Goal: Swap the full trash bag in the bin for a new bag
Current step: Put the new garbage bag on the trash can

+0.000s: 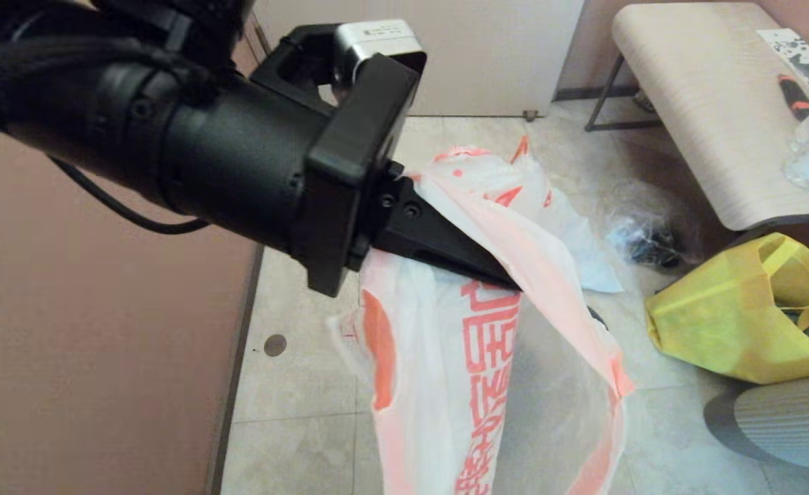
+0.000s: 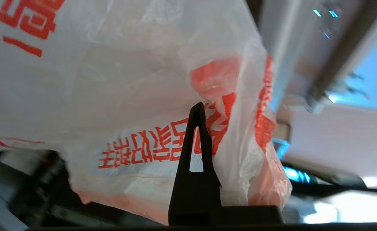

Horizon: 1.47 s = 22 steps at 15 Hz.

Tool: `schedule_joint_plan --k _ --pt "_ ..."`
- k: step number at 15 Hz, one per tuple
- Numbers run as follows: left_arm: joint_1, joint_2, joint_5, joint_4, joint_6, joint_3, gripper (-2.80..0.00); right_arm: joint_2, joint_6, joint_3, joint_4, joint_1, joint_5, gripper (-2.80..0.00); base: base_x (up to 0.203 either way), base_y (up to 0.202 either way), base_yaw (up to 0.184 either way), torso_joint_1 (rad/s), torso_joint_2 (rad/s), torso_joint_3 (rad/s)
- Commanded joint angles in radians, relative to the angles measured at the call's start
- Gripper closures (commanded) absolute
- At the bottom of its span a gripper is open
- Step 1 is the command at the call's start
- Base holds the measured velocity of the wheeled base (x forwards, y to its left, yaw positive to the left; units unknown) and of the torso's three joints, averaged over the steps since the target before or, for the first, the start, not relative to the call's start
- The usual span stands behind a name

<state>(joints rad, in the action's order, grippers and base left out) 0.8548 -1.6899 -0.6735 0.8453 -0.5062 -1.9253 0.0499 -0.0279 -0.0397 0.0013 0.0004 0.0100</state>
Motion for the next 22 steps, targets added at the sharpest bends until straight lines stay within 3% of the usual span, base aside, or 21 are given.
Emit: schedule_joint_plan --k 1,6,8,10,12,14,17,18,22 --pt "-0.004 -0.064 0.044 -0.054 -0.003 -0.003 0.0 0.148 -0.005 -0.094 -0.004 0.002 0.01 0.0 0.0 0.0 0.0 0.0 0.0 0.0" --pt "-0.002 -0.08 0.08 -0.13 -0.003 -0.007 0.0 0.57 -0.024 -0.346 -0.034 0.025 0.13 0.0 0.0 0.0 0.0 0.0 0.0 0.0" --pt "-0.003 -0.082 0.081 -0.132 -0.003 -0.007 0.0 0.753 -0.026 -0.438 -0.083 0.1 0.135 0.0 0.0 0.0 0.0 0.0 0.0 0.0" --pt "-0.002 -0.082 0.088 -0.142 -0.003 -0.007 0.0 0.892 -0.025 -0.498 -0.145 0.285 0.045 0.0 0.0 0.0 0.0 0.0 0.0 0.0" --pt "-0.004 -0.096 0.133 -0.162 -0.003 -0.008 0.0 0.998 -0.006 -0.554 -0.203 0.53 -0.169 0.0 0.0 0.0 0.0 0.0 0.0 0.0" --pt "-0.004 -0.102 0.144 -0.17 -0.003 -0.007 0.0 1.074 0.008 -0.606 -0.232 0.645 -0.345 0.0 0.0 0.0 0.0 0.0 0.0 0.0" --pt "-0.005 -0.114 0.166 -0.188 -0.003 -0.009 0.0 1.043 -0.008 -0.619 -0.205 0.759 -0.361 0.0 0.0 0.0 0.0 0.0 0.0 0.0" --pt "-0.003 -0.114 0.169 -0.19 -0.003 -0.007 0.0 1.041 -0.03 -0.621 -0.205 0.771 -0.358 -2.8 0.0 0.0 0.0 0.0 0.0 0.0" --pt "-0.005 -0.121 0.17 -0.201 -0.005 -0.008 0.0 0.998 -0.06 -0.606 -0.205 0.834 -0.31 -2.8 0.0 0.0 0.0 0.0 0.0 0.0"
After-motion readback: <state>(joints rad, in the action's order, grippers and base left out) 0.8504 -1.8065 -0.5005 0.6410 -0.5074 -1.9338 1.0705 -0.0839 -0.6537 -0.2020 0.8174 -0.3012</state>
